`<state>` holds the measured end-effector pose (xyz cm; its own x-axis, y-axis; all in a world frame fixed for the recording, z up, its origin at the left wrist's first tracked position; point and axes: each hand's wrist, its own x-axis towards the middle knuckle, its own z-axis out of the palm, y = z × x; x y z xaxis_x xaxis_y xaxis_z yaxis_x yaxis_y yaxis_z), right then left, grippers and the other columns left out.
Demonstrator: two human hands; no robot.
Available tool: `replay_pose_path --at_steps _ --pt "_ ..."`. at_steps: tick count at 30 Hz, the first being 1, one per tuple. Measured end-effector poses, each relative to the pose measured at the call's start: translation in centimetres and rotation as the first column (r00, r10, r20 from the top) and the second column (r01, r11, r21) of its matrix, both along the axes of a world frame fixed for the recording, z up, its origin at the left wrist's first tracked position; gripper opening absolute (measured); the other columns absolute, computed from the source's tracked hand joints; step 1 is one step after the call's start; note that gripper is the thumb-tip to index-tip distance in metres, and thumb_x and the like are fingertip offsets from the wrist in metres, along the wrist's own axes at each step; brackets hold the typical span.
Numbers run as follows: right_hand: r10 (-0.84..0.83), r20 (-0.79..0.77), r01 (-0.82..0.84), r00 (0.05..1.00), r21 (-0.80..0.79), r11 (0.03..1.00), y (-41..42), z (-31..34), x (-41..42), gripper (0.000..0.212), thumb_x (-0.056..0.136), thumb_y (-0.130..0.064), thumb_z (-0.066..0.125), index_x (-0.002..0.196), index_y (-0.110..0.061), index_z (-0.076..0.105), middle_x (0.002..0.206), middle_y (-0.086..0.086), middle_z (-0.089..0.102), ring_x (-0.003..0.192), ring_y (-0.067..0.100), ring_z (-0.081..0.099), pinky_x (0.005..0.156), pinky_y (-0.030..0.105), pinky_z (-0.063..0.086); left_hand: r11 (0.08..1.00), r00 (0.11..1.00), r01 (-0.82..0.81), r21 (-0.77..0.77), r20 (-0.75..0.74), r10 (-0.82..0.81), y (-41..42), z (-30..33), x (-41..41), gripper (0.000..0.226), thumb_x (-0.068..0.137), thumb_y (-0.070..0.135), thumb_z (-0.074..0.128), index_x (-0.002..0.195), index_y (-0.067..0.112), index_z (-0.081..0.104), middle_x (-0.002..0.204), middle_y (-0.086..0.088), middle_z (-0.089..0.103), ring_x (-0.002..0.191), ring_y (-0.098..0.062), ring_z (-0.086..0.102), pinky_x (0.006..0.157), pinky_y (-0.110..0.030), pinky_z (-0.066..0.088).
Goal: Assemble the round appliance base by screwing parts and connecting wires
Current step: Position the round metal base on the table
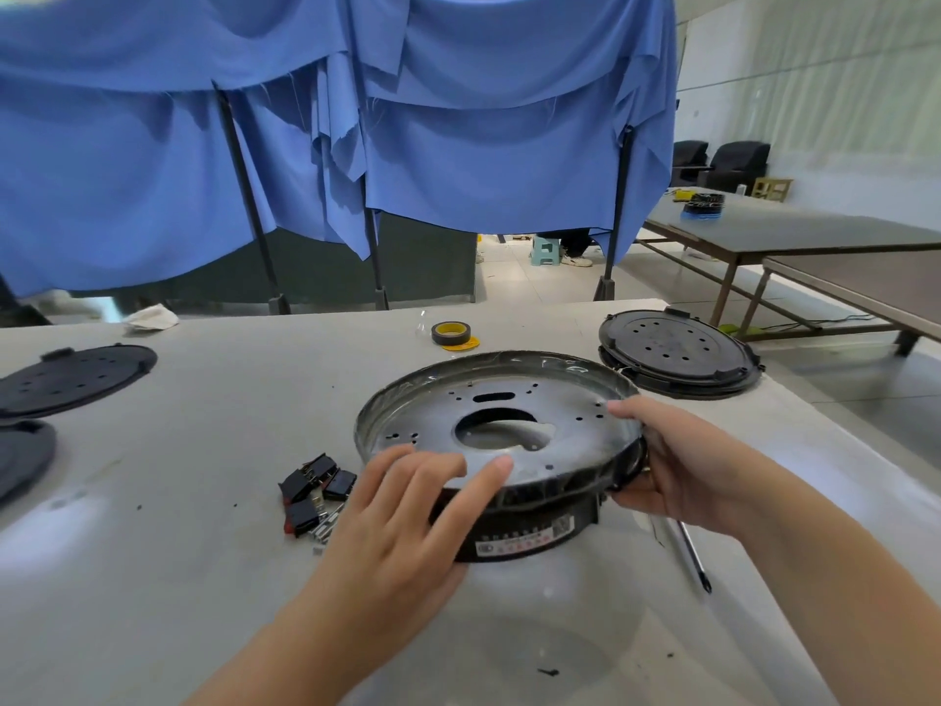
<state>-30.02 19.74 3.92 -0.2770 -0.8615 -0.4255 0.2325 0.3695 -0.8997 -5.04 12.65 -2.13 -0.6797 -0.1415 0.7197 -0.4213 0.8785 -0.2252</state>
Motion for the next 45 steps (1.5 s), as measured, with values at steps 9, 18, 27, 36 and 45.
replay_pose_path --at_steps 9,18,27,36,45 --pt "-0.012 0.049 0.014 0.999 -0.058 0.998 -1.3 3.1 0.0 0.045 0.083 -0.048 0.063 0.107 -0.011 0.054 0.083 0.014 0.072 0.062 0.021 0.070 0.049 0.024 0.055 0.983 0.996 0.001 0.186 0.090 -0.018 -2.0 6.2 0.1 0.077 0.065 0.029 0.075 0.133 0.014 0.042 0.102 -0.003 0.055 0.085 -0.019 0.051 0.074 -0.031 0.047" --pt "-0.075 0.185 0.095 0.980 -0.102 0.990 -3.5 5.8 -0.7 0.050 0.082 -0.047 0.067 0.107 -0.007 0.050 0.097 0.011 0.067 0.055 0.018 0.068 0.047 0.024 0.056 0.901 0.994 0.081 0.425 0.037 -0.107 -4.5 10.1 -1.2 0.085 0.062 0.029 0.077 0.137 0.024 0.038 0.119 0.009 0.052 0.104 -0.006 0.045 0.088 -0.014 0.035" --pt "-0.080 0.324 0.148 0.943 -0.193 0.970 -5.5 7.3 -0.8 0.018 0.090 -0.017 0.061 0.092 -0.001 0.053 0.067 0.009 0.068 0.053 0.015 0.069 0.044 0.021 0.054 0.803 0.994 0.081 0.590 0.006 -0.105 -7.2 12.3 -2.1 0.078 0.063 0.023 0.080 0.128 0.032 0.038 0.109 0.016 0.054 0.102 0.001 0.052 0.079 -0.008 0.041" --pt "-0.118 0.314 0.210 0.942 -0.278 0.937 -5.9 6.7 -0.4 0.015 0.091 -0.016 0.061 0.095 -0.004 0.054 0.072 0.009 0.068 0.054 0.014 0.069 0.046 0.021 0.055 0.772 0.996 0.086 0.630 -0.034 -0.083 -7.1 12.3 -1.9 0.073 0.063 0.019 0.081 0.121 0.032 0.039 0.103 0.021 0.053 0.098 0.010 0.051 0.069 -0.002 0.041" --pt "-0.055 0.268 0.131 0.962 -0.273 0.953 -3.7 3.8 -0.9 0.007 0.094 -0.009 0.043 0.095 -0.004 0.048 0.080 0.011 0.057 0.049 0.012 0.062 0.047 0.019 0.054 0.945 0.997 0.023 0.327 0.066 -0.047 -4.4 9.8 -1.8 0.073 0.065 0.031 0.074 0.130 0.015 0.044 0.115 0.001 0.054 0.098 -0.013 0.044 0.087 -0.029 0.039"
